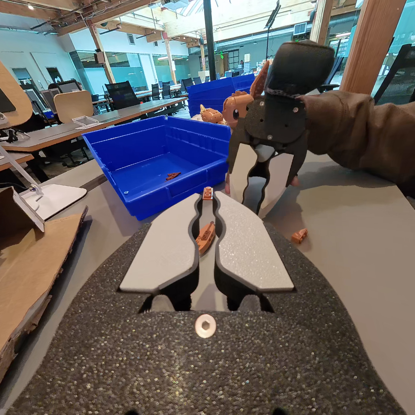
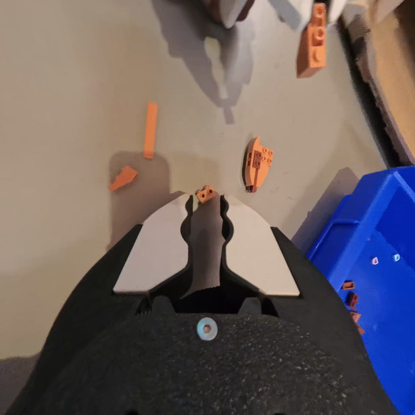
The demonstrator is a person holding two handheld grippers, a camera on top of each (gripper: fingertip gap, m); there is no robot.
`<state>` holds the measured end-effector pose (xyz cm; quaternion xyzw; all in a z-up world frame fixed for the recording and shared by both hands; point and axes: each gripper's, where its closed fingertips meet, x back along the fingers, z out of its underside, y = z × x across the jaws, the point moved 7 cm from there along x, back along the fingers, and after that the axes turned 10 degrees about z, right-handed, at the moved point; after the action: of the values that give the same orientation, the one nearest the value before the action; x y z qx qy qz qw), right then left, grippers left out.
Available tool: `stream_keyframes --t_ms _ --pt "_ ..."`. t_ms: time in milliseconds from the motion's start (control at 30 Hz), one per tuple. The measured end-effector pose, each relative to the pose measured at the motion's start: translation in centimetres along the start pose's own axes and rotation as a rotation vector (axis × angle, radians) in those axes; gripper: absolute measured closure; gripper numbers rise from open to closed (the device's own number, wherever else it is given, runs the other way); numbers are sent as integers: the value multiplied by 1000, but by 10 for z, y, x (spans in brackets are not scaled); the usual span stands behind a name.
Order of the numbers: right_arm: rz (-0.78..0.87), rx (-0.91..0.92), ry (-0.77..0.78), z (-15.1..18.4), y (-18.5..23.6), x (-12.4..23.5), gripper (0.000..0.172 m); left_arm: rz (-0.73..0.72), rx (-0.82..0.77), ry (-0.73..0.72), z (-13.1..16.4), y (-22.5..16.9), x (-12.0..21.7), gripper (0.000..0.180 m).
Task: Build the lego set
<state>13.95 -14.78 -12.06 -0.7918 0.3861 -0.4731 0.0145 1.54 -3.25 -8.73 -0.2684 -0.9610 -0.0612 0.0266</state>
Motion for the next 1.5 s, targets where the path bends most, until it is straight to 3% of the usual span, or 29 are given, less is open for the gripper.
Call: stream_keyframes --t_ms 200,333,467,633,733,967,1300,1500 --pt "-84 97 102 -11 -6 -7 147 28 -8 37 3 -3 -3 173" --pt "-160 67 150 -10 -3 -17 153 42 -12 85 7 -4 -5 173" --pt "-68 -14 142 -7 -6 -18 154 55 -20 121 9 -6 -7 173" --pt "113 -283 -51 -13 -5 -14 154 86 -37 260 19 -8 -10 173" --pt "92 -449 -119 -17 4 -11 154 118 -45 417 30 -11 -12 173" --pt "125 -442 -99 -31 15 -18 154 199 -11 630 47 -16 -9 172" --pt "226 -543 -189 -32 2 -14 154 262 53 655 49 -17 -5 172" --pt "289 -661 -289 -28 -10 -2 154 260 -2 652 48 -16 -4 155"
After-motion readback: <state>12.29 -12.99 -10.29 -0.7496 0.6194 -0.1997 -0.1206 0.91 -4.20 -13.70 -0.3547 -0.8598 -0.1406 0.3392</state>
